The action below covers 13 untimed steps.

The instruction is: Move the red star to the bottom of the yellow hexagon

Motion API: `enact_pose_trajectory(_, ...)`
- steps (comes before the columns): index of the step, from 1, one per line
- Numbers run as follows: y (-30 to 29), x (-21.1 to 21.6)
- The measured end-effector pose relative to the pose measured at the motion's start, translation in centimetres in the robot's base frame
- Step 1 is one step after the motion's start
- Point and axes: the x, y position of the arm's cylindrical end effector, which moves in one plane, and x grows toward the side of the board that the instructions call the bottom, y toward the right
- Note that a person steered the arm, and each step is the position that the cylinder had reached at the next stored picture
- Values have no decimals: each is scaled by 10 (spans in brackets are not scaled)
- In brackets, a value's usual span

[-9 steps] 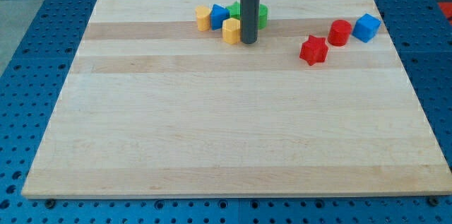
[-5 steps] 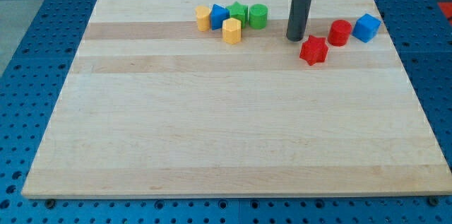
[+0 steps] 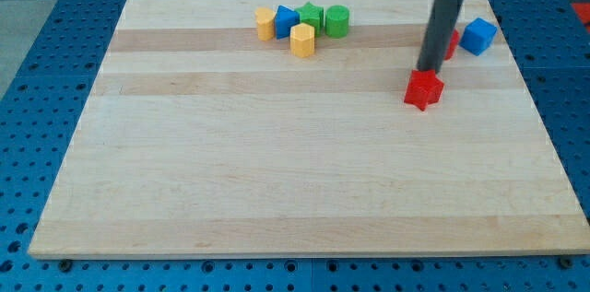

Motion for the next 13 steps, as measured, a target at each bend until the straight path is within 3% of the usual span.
enact_pose_trajectory(1,12,5)
enact_pose_trajectory(2,17,41)
enact_pose_trajectory(4,-3,48)
enact_pose_trajectory(8,-142,29)
enact_pose_trajectory(9,-94,29)
enact_pose_trajectory(10,-86,37)
enact_pose_trajectory(11,-98,87)
enact_pose_trajectory(13,-137,114)
